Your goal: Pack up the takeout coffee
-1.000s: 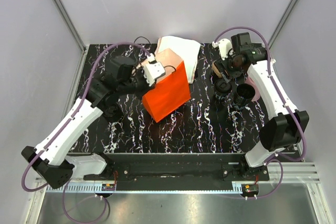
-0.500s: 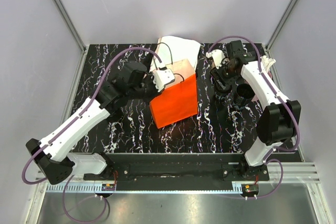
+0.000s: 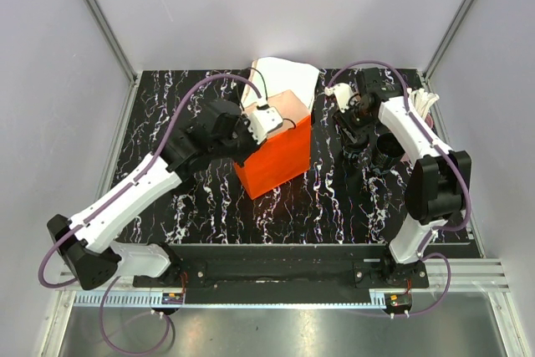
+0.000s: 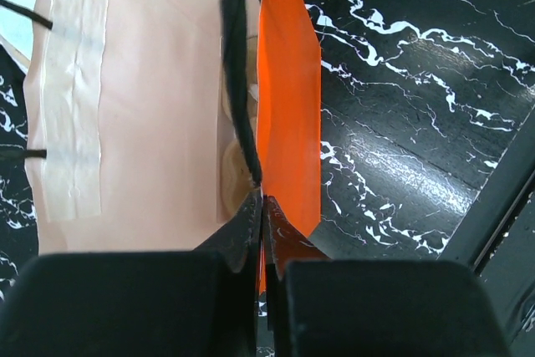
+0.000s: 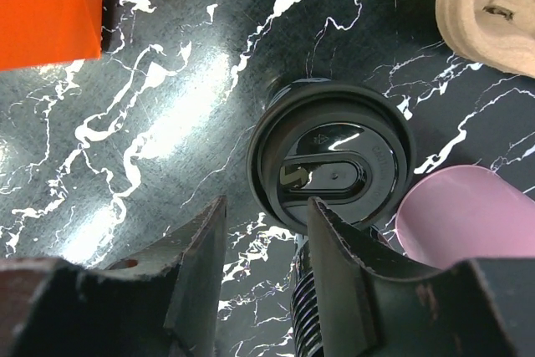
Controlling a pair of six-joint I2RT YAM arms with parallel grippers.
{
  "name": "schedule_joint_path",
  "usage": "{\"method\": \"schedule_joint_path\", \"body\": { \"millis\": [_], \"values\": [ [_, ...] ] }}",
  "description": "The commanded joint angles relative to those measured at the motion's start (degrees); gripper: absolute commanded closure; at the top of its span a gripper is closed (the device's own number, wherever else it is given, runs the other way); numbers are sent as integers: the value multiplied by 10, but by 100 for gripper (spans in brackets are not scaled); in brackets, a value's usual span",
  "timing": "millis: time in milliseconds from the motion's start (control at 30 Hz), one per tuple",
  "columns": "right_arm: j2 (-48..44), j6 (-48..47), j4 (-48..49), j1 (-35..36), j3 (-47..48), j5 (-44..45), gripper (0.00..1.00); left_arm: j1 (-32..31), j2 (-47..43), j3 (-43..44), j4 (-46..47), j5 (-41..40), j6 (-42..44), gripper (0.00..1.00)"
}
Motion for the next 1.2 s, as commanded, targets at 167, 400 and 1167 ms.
{"method": "schedule_joint_path", "body": {
  "millis": [167,400,1167],
  "values": [
    [7,9,24,2,-5,7,58,-7,29,33,39,-43,-61,98],
    [13,10,25,3,-6,9,64,-10,38,62,32,-23,-87,94],
    [9,12,23,4,-14,22,95,10,-14,78,37,-44,-82,52]
  ]
}}
